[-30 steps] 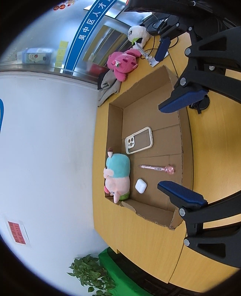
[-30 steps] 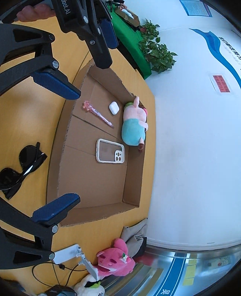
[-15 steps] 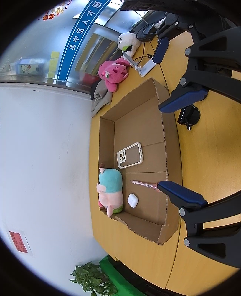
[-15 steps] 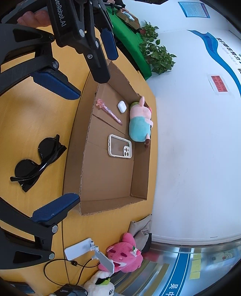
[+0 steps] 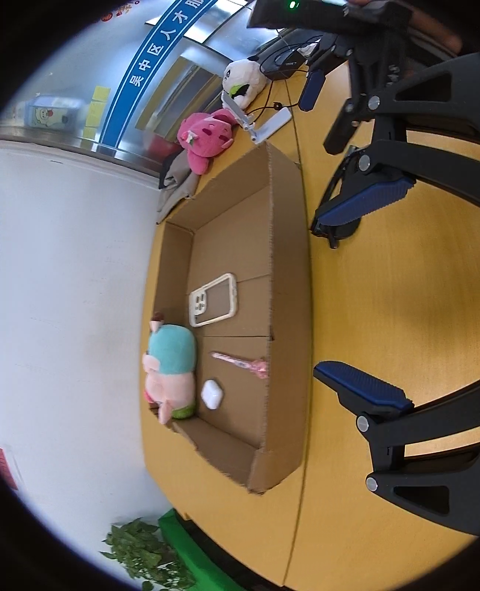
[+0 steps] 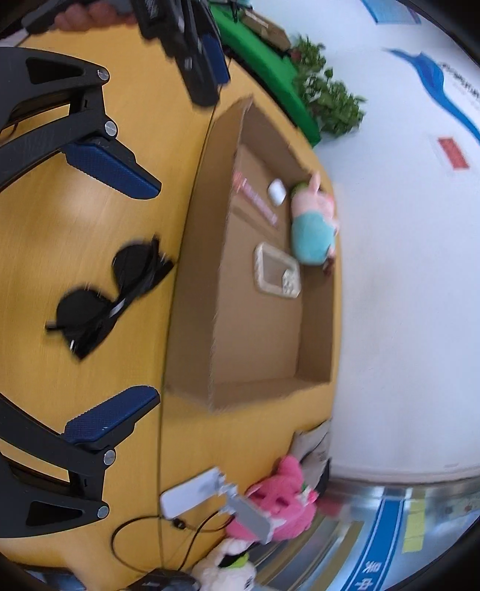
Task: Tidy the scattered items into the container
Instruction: 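Move the right tool back to the black sunglasses on the table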
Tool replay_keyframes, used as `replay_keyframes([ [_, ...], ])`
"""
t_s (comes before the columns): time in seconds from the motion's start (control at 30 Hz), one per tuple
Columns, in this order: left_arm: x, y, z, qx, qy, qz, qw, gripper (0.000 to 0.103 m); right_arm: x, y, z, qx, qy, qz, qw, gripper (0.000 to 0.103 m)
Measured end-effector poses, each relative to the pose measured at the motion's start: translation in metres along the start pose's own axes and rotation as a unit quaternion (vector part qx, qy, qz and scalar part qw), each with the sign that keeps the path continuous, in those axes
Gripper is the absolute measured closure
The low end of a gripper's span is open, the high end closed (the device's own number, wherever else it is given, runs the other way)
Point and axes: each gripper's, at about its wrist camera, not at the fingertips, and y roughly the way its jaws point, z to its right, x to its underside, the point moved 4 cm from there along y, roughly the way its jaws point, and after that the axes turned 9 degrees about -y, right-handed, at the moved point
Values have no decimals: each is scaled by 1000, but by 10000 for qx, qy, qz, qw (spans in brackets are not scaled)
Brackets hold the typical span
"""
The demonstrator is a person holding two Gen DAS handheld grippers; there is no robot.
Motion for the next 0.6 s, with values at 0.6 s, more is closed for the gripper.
replay_keyframes([
  [0.6, 33, 35, -4, 99, -171, -749, 9970, 27, 61, 58, -8, -444, -662, -1043, 9914, 7],
])
